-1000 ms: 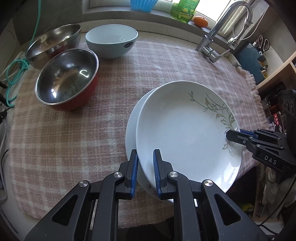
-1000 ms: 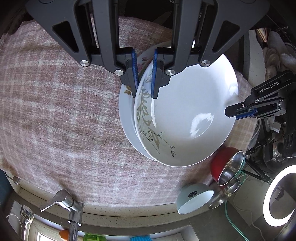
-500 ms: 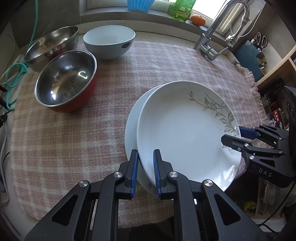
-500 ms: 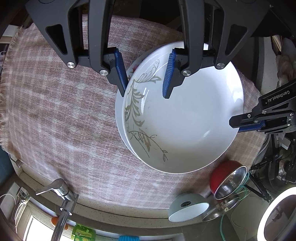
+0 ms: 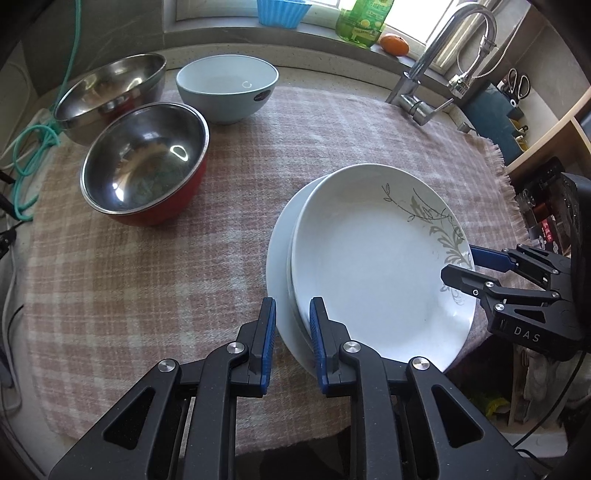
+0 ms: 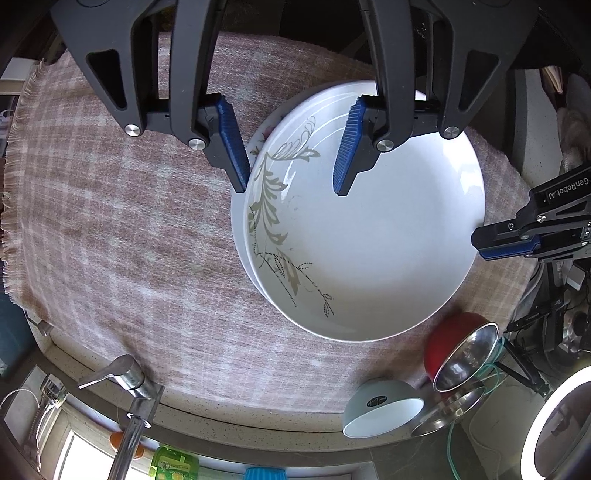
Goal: Organize plates and bowls
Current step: 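Move the right gripper over to the rim of the large steel bowl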
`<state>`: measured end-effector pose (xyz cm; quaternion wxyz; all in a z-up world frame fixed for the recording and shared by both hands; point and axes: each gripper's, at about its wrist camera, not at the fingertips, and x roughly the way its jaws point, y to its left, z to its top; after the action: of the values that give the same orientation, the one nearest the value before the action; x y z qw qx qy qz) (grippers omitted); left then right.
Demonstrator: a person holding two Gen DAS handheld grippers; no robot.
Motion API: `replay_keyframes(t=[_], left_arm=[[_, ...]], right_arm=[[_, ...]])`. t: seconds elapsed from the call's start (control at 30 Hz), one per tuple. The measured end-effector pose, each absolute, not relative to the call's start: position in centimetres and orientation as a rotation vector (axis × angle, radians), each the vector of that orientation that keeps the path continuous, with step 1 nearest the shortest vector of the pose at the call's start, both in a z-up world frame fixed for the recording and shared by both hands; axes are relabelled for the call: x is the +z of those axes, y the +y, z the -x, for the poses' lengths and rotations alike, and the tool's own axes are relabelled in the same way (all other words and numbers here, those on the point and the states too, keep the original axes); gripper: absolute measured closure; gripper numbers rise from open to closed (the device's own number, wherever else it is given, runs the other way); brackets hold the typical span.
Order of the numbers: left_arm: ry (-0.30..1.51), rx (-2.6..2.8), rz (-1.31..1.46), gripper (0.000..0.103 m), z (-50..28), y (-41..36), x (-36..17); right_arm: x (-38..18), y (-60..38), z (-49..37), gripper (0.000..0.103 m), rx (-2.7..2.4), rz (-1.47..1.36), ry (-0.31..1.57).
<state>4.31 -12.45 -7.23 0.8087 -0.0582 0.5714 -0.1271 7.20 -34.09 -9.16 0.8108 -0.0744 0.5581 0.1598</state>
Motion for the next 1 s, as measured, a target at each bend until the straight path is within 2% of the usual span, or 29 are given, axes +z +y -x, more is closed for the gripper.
replay_keyframes(t=[0.47, 0.57, 0.7, 0.77, 0.9, 1.0], left_arm=[[1.125, -0.064, 0.252, 0.084, -4.6, -7.1, -3.5], [1.113, 0.007, 0.294, 0.079, -4.8, -5.2, -3.4], [1.092, 0.086, 0.321, 0.078, -5.4, -2.7, -3.0], [1.090, 0.117, 0.323, 0.071, -6.1, -1.5, -2.8], [1.075, 0.140, 0.303, 0.067, -8.0, 0.6, -2.2], [1.065, 0.129, 0.287, 0.060, -9.7, 2.0, -2.0]], right_arm=[[-4.1, -31.9, -10.9, 0.052, 0.549, 0.112, 1.099], [-3.3, -31.0, -12.1, 0.052, 0.607, 0.094, 1.087], [-2.6, -29.4, -13.8, 0.052, 0.648, 0.060, 1.078], [-2.3, -28.5, -14.6, 0.052, 0.663, 0.034, 1.083], [-1.1, -26.5, -15.7, 0.052, 0.682, 0.016, 1.056], [-0.3, -24.6, -16.9, 0.052, 0.661, 0.019, 1.024]])
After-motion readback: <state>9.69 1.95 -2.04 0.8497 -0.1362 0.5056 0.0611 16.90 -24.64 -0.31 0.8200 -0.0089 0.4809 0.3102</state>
